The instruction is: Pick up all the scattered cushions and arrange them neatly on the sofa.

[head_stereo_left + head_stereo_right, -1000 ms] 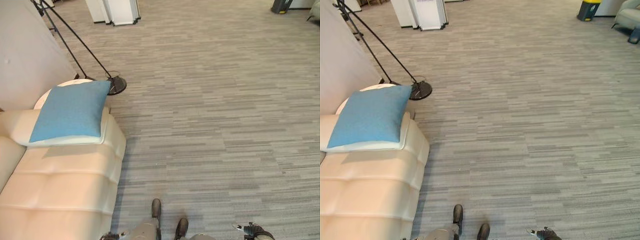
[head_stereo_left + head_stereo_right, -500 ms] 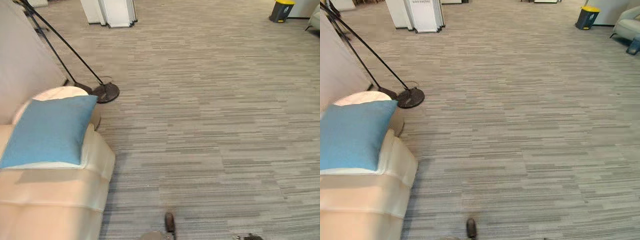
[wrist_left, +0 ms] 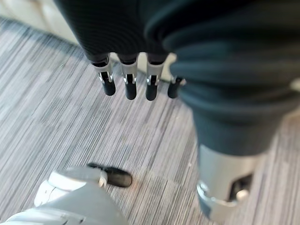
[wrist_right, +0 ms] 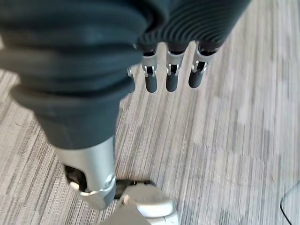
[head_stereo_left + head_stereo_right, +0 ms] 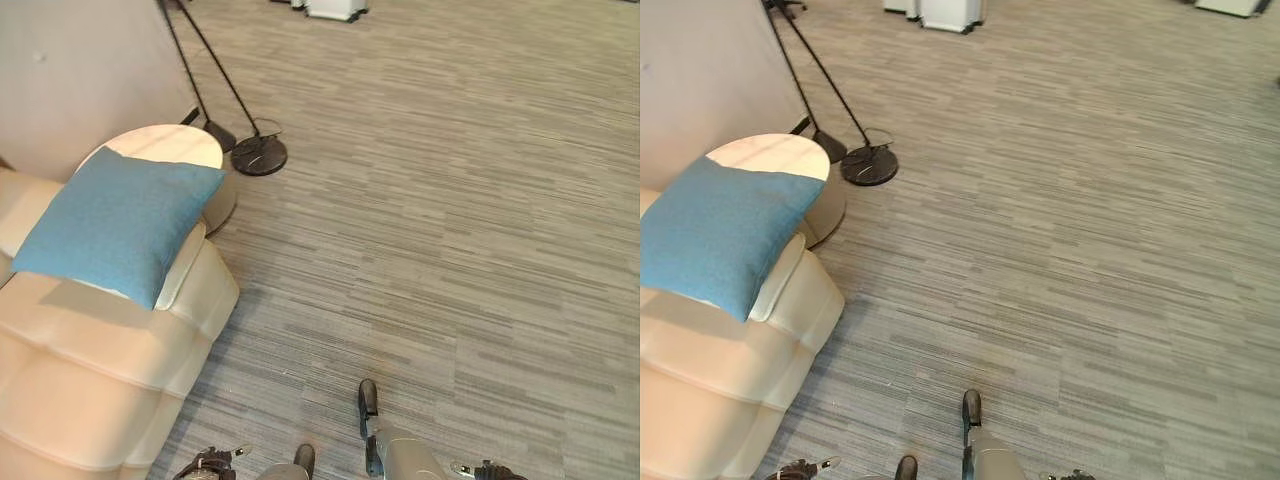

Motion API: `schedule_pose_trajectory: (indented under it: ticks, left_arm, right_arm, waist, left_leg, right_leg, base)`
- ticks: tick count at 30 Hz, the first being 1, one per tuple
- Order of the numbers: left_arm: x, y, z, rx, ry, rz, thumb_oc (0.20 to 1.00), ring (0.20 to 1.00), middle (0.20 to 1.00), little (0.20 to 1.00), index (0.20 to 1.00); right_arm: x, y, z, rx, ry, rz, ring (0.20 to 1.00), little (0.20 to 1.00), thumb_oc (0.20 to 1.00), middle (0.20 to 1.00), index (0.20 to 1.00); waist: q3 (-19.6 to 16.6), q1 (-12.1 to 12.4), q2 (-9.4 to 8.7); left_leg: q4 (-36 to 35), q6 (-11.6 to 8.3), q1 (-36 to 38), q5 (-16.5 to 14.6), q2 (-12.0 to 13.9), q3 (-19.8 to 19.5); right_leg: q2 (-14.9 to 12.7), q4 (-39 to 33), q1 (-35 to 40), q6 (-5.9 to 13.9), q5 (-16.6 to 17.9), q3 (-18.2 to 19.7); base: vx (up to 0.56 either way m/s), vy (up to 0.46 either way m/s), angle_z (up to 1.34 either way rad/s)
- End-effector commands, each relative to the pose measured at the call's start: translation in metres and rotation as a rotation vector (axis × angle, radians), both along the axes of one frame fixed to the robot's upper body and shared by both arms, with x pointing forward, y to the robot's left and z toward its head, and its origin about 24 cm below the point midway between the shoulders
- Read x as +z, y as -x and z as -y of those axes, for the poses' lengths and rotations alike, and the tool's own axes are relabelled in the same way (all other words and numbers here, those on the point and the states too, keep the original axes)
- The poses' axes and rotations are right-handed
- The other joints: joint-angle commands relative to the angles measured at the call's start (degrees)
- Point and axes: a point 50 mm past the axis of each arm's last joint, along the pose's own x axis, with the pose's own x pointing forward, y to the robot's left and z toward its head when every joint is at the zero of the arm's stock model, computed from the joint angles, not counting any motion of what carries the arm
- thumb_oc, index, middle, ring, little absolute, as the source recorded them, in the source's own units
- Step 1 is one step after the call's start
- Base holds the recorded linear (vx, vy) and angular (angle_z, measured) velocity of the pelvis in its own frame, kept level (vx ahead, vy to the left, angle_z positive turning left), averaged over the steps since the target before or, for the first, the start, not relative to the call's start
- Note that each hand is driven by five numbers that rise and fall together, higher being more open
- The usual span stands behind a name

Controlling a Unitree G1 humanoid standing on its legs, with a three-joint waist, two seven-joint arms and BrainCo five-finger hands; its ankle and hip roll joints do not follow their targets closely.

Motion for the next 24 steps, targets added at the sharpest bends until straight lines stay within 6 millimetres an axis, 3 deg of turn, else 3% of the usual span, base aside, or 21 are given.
schedule_pose_trajectory:
  ticks: [1, 4, 7, 9, 10, 11, 12, 13, 15, 16, 17, 18, 19, 24]
  left_arm:
    - [0.002, 0.0, -0.01, -0.061, -0.047, -0.012, 1.0, 1.0, 1.0, 1.0, 1.0]
    - [-0.001, 0.009, -0.007, -0.051, -0.032, -0.035, 1.0, 1.0, 1.0, 1.0, 1.0]
    - [-0.001, 0.007, -0.004, -0.046, -0.017, -0.024, 1.0, 1.0, 1.0, 1.0, 1.0]
    - [0.0, 0.005, -0.003, -0.038, -0.013, -0.014, 1.0, 1.0, 1.0, 1.0, 1.0]
    - [0.001, 0.002, -0.004, -0.03, -0.016, -0.004, 1.0, 1.0, 1.0, 1.0, 1.0]
    - [0.001, 0.002, -0.004, -0.03, -0.016, -0.004, 1.0, 1.0, 1.0, 1.0, 1.0]
    - [0.001, 0.002, -0.004, -0.029, -0.015, -0.001, 1.0, 1.0, 1.0, 1.0, 1.0]
    - [0.001, 0.004, -0.004, -0.025, -0.017, -0.006, 1.0, 1.0, 1.0, 1.0, 1.0]
    - [0.0, 0.007, -0.006, -0.017, -0.018, -0.015, 1.0, 1.0, 1.0, 1.0, 1.0]
    - [-0.001, 0.011, -0.006, -0.012, -0.02, -0.022, 1.0, 1.0, 1.0, 1.0, 1.0]
    - [-0.001, 0.014, -0.006, -0.006, -0.022, -0.033, 1.0, 1.0, 1.0, 1.0, 1.0]
    - [-0.001, 0.016, -0.007, -0.006, -0.025, -0.039, 1.0, 1.0, 1.0, 1.0, 1.0]
    - [-0.002, 0.018, -0.008, -0.001, -0.028, -0.048, 1.0, 1.0, 1.0, 1.0, 1.0]
    - [-0.003, 0.029, -0.012, 0.038, -0.032, -0.075, 1.0, 1.0, 1.0, 1.0, 1.0]
  right_arm:
    - [0.001, 0.012, 0.012, -0.042, 0.028, -0.021, 1.0, 1.0, 1.0, 1.0, 1.0]
    - [0.0, 0.02, 0.016, -0.042, 0.033, -0.048, 1.0, 1.0, 1.0, 1.0, 1.0]
    - [0.002, 0.018, 0.019, -0.048, 0.041, -0.043, 1.0, 1.0, 1.0, 1.0, 1.0]
    - [0.003, 0.015, 0.021, -0.037, 0.047, -0.037, 1.0, 1.0, 1.0, 1.0, 1.0]
    - [0.004, 0.009, 0.022, -0.025, 0.055, -0.031, 1.0, 1.0, 1.0, 1.0, 1.0]
    - [0.004, 0.009, 0.022, -0.025, 0.055, -0.031, 1.0, 1.0, 1.0, 1.0, 1.0]
    - [0.005, 0.008, 0.021, -0.028, 0.056, -0.028, 1.0, 1.0, 1.0, 1.0, 1.0]
    - [0.005, 0.006, 0.02, -0.028, 0.057, -0.018, 1.0, 1.0, 1.0, 1.0, 1.0]
    - [0.005, 0.004, 0.019, -0.017, 0.055, -0.014, 1.0, 1.0, 1.0, 1.0, 1.0]
    - [0.005, 0.001, 0.018, -0.001, 0.059, -0.01, 1.0, 1.0, 1.0, 1.0, 1.0]
    - [0.005, -0.002, 0.016, 0.009, 0.059, 0.0, 1.0, 1.0, 1.0, 1.0, 1.0]
    - [0.006, -0.002, 0.016, 0.008, 0.06, 0.004, 1.0, 1.0, 1.0, 1.0, 1.0]
    - [0.006, -0.003, 0.015, 0.009, 0.062, 0.006, 1.0, 1.0, 1.0, 1.0, 1.0]
    - [0.006, -0.004, 0.015, 0.032, 0.07, -0.001, 1.0, 1.0, 1.0, 1.0, 1.0]
  waist:
    - [-1.87, -0.71, 0.78]
    - [-2.83, -0.94, 1.55]
    - [-1.59, -0.59, 1.78]
    - [-0.52, 0.03, 1.65]
    - [0.25, 0.73, 1.11]
    - [0.29, 0.73, 1.13]
    - [0.41, 0.98, 0.81]
    - [0.31, 1.45, 0.07]
    - [0.26, 1.53, -0.22]
    - [0.07, 1.54, -0.01]
    - [0.08, 1.8, 0.43]
    - [0.02, 1.84, 0.63]
    - [0.12, 1.74, 0.86]
    - [-0.51, 2.65, 0.2]
  left_leg:
    - [-1.43, 0.47, 4.01, -1.66, -7.76, -0.01]
    - [5.59, -1.27, 3.39, -1.87, -5.98, -0.59]
    - [18.83, -3.74, -2.22, 1.84, -5.83, 1.47]
    - [28.71, -4.47, -7.91, 3.86, -5.09, 4.84]
    - [30.05, -3.35, -11.48, 3.24, -2.76, 10.23]
    - [30.12, -3.34, -11.46, 3.17, -2.73, 10.23]
    - [29.11, -2.78, -12.82, 2.27, -2.35, 11.49]
    - [22.7, -1.66, -15.12, -0.42, -2.77, 12.78]
    - [18.15, -1.43, -15.07, -0.24, -3.32, 12.56]
    - [11.85, -1.91, -15.47, 2.91, -3.2, 12.64]
    - [3.55, -3.19, -17.02, 8.71, -2.32, 13.6]
    - [0.77, -3.62, -17.22, 10.41, -2.09, 13.92]
    - [-2.49, -4.4, -17.84, 11.43, -1.83, 15.06]
    - [-2.49, -5.89, -19.76, 11.54, -0.81, 19.75]
  right_leg:
    - [0.26, -1.43, -1.38, -1.22, 4.22, 2.13]
    - [0.0, 1.32, 0.71, -2.68, 1.83, -1.22]
    - [-0.92, 1.48, 4.86, -3.93, -0.75, -4.31]
    - [-1.6, 1.76, 6.75, -4.94, -2.43, -6.84]
    - [-2.49, 1.73, 8.65, -5.66, -4.21, -9.13]
    - [-2.46, 1.77, 8.69, -5.66, -4.26, -9.13]
    - [-2.81, 1.46, 9.52, -5.81, -4.64, -9.72]
    - [-3.49, 0.21, 11.12, -5.57, -5.47, -11.7]
    - [-3.6, -0.44, 12.17, -5.34, -5.9, -12.34]
    - [-3.29, -0.94, 12.97, -5.39, -6.32, -13.15]
    - [-2.41, -1.51, 14.68, -5.82, -7.47, -14.46]
    - [-2.01, -1.53, 15.06, -5.95, -7.72, -14.86]
    - [-1.51, -1.65, 15.69, -6.1, -8.35, -15.28]
    - [-1.23, -1.46, 20.21, -5.56, -10.51, -15.64]
  base:
    - [0.5, -0.132, 0.53]
    - [0.49, -0.181, 0.48]
    - [0.25, -0.108, 0.8]
    - [0.24, -0.152, 0.82]
    - [0.19, -0.141, 0.64]
    - [0.2, -0.129, 0.36]
    - [0.21, -0.072, 0.56]
    - [0.21, -0.072, 0.67]
    - [0.22, -0.031, 0.77]
    - [0.37, -0.005, 0.89]
    - [0.35, 0.017, 0.91]
    - [0.34, 0.035, 0.62]
    - [0.15, 0.03, 0.49]
    - [0.4, 0.113, 0.24]
